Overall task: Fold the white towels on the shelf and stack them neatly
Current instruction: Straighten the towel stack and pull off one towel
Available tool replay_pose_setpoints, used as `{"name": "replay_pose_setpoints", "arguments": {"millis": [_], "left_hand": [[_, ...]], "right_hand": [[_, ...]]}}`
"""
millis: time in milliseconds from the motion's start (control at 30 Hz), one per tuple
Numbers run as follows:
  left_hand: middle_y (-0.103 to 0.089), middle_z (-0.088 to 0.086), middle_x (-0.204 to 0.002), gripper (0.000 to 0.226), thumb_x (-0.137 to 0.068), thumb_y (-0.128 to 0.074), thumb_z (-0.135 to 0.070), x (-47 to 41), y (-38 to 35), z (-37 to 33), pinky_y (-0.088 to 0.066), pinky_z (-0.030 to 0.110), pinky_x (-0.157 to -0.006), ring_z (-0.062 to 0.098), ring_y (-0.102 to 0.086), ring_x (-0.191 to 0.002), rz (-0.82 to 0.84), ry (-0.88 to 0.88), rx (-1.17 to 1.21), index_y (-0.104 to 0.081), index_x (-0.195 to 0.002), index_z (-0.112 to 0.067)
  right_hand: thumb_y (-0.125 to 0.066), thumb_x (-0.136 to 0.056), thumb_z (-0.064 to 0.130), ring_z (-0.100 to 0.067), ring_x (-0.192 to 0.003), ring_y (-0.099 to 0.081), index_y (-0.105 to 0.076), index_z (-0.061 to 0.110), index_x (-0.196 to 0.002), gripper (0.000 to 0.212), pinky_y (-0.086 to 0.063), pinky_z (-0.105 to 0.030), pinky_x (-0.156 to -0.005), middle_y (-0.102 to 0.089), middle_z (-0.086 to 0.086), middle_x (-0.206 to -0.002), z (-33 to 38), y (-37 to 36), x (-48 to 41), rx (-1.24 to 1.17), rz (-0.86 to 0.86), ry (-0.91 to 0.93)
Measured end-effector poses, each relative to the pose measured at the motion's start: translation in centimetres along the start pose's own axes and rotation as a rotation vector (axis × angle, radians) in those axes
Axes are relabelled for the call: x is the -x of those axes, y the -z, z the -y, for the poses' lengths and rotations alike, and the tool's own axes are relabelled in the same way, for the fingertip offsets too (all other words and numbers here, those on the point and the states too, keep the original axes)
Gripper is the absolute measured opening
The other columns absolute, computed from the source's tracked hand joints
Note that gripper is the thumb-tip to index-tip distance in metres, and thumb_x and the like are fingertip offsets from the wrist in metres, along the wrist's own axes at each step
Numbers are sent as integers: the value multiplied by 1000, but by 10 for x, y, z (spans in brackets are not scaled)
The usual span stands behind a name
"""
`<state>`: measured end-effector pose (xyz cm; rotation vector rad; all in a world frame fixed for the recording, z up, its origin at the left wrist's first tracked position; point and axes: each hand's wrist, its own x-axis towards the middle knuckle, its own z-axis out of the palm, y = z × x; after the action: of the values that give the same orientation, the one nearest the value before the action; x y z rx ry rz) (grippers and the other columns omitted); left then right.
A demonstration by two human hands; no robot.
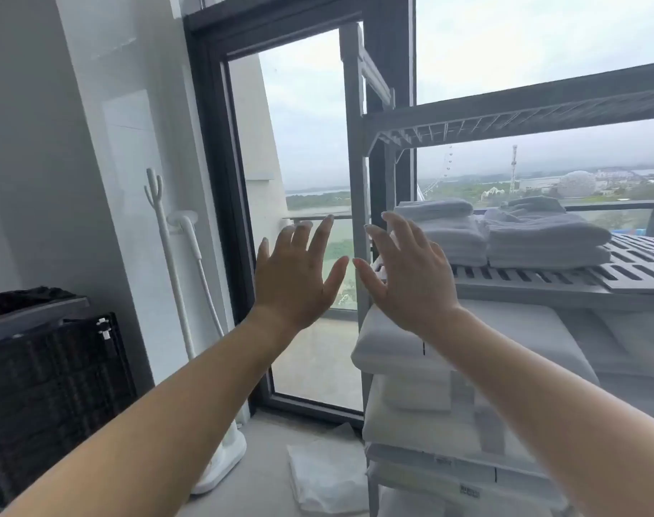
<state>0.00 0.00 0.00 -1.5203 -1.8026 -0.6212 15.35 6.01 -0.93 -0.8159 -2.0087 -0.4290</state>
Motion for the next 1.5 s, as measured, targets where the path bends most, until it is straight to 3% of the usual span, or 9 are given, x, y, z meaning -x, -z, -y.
{"name": "replay_pose_setpoints", "arguments": {"millis": [567,733,1033,1500], "left_hand": [[-33,4,-148,63,-91,-28,-56,-91,-92,-236,-25,52,-109,24,-29,-136,-1,-145,133,-15,-146,-29],[-38,4,-142,65,-89,-23,-57,-104,-116,-296,-31,53,-105,25,-34,-131,7,-161,154,-16,-146,-27],[-38,3,-141,64,-88,-24,-56,-125,-155,-363,-30,53,-104,24,-34,-130,43,-230,184,-20,-144,-25],[-47,5,-135,53,-92,-28,-50,-223,-251,-447,-39,46,-100,24,-44,-124,-5,-310,260,-39,-136,-22]], "right_hand": [[-31,-89,48,-30,-123,-45,-47,14,-126,53,-49,-45,-83,-43,-12,-138,-249,43,26,168,-16,-80],[-36,-89,47,-29,-121,-48,-49,14,-125,51,-48,-44,-84,-46,-11,-136,-313,53,40,198,-8,-104],[-40,-90,45,-28,-124,-42,-46,14,-128,49,-35,-46,-95,-38,-9,-141,-389,55,61,225,116,-172],[-44,-88,41,-27,-121,-46,-50,12,-123,46,-42,-42,-92,-44,-9,-134,-525,11,26,269,114,-184]]}}
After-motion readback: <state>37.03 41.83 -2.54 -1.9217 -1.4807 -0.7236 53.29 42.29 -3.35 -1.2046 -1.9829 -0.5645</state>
